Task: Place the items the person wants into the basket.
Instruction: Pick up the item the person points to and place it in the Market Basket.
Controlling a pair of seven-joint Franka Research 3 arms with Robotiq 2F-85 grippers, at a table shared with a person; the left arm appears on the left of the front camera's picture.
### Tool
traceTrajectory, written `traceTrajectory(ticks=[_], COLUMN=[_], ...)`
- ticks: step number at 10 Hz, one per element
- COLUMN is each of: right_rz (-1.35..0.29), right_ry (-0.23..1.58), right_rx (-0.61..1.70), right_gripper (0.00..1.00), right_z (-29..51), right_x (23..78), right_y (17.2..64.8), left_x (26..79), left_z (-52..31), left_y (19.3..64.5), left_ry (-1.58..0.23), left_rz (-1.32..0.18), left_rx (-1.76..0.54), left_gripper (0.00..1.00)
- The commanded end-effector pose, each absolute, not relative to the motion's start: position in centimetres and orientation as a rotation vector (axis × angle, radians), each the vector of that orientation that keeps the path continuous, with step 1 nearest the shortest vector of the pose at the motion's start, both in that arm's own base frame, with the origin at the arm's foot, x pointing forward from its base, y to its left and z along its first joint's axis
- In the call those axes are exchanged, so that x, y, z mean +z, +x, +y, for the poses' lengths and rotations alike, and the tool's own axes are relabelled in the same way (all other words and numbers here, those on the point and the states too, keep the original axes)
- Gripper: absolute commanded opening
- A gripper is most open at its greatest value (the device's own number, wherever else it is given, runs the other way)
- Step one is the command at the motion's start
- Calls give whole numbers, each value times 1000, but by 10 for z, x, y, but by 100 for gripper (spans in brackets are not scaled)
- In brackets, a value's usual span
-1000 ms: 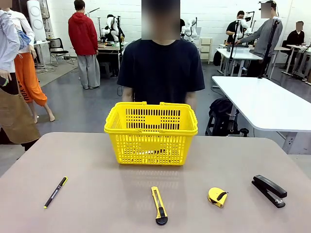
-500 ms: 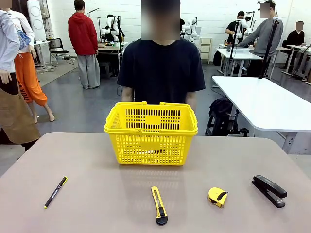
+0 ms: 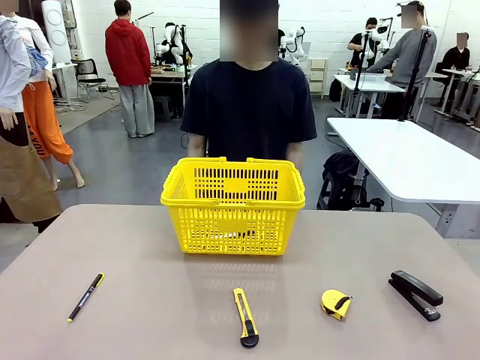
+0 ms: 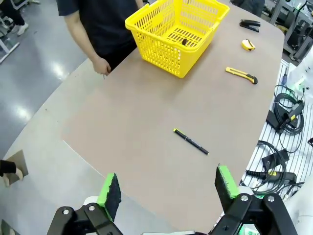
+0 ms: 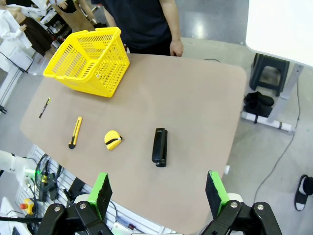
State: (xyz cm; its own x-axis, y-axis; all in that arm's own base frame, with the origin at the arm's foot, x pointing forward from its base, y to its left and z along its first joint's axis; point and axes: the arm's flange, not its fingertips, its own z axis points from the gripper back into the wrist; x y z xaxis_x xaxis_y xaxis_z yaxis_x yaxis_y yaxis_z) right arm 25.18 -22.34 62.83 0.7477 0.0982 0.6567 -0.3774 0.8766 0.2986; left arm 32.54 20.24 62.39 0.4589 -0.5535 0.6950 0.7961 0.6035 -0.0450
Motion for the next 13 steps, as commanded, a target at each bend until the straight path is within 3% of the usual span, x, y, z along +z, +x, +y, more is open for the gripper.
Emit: traceTrajectory(ticks=[1, 13], right_rz=[-685, -685], right_ry=[445, 445], right_rx=[282, 282], right_gripper=[100, 100], right_z=[-223, -223], right_x=[628, 628], right_y=[251, 251], left_x=[627, 627], left_z=[197, 197], left_y=[325, 325], left_ry=[-399, -399], left_rz=[-700, -700], left_rx=[-869, -869], left_gripper=[100, 100])
